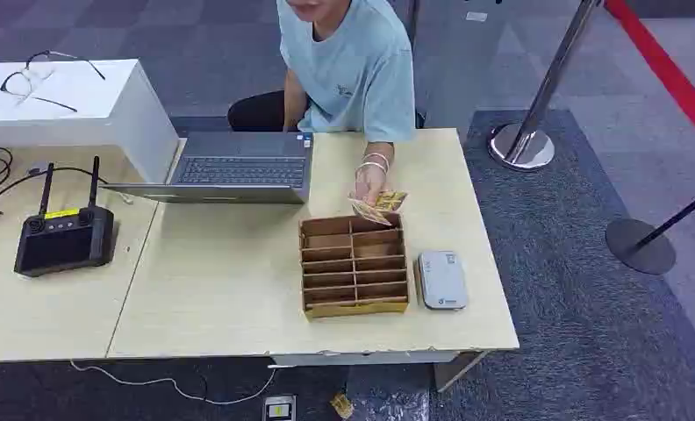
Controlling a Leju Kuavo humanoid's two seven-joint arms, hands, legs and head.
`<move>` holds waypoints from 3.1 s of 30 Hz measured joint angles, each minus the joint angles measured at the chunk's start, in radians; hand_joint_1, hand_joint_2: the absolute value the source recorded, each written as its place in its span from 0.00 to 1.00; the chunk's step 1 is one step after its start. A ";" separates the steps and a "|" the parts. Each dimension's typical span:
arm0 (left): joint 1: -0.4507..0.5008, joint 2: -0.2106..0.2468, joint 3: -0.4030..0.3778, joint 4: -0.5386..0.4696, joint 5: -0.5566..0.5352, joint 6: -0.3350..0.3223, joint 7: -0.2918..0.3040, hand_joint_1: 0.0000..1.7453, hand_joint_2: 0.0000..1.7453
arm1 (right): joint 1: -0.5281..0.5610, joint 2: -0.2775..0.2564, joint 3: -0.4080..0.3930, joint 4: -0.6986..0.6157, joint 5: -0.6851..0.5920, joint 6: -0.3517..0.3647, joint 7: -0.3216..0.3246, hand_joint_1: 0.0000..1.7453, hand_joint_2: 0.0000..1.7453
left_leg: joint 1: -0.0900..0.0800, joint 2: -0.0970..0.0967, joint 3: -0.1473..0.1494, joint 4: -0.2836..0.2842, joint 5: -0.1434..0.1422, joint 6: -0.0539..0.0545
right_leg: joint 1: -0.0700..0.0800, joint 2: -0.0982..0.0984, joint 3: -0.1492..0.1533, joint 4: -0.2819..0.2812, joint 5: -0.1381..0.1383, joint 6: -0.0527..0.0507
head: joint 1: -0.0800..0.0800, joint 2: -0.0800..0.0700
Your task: Pass the card to the sensor for recognition and then transmit it.
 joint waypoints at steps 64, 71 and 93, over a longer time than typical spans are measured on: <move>-0.011 0.010 -0.066 0.010 -0.013 -0.024 -0.066 0.00 1.00 | 0.226 0.113 0.225 -2.322 1.817 0.113 1.267 0.00 1.00 | 0.002 -0.006 -0.002 0.001 0.004 -0.004 | 0.001 -0.008 -0.001 0.005 0.000 0.000 | 0.012 0.000; -0.008 0.016 -0.073 0.011 -0.020 -0.028 -0.066 0.00 1.00 | 0.120 0.052 0.367 -2.267 1.774 0.134 1.267 0.00 1.00 | 0.002 -0.005 -0.002 0.001 0.004 -0.004 | 0.001 -0.008 -0.002 0.005 0.000 0.000 | 0.011 0.000; -0.009 0.021 -0.077 0.011 -0.040 -0.041 -0.061 0.00 1.00 | 0.047 0.003 0.495 -2.201 1.691 0.160 1.227 0.00 1.00 | 0.002 -0.005 -0.002 0.001 0.003 -0.003 | 0.001 -0.007 -0.002 0.005 -0.001 0.000 | 0.012 0.000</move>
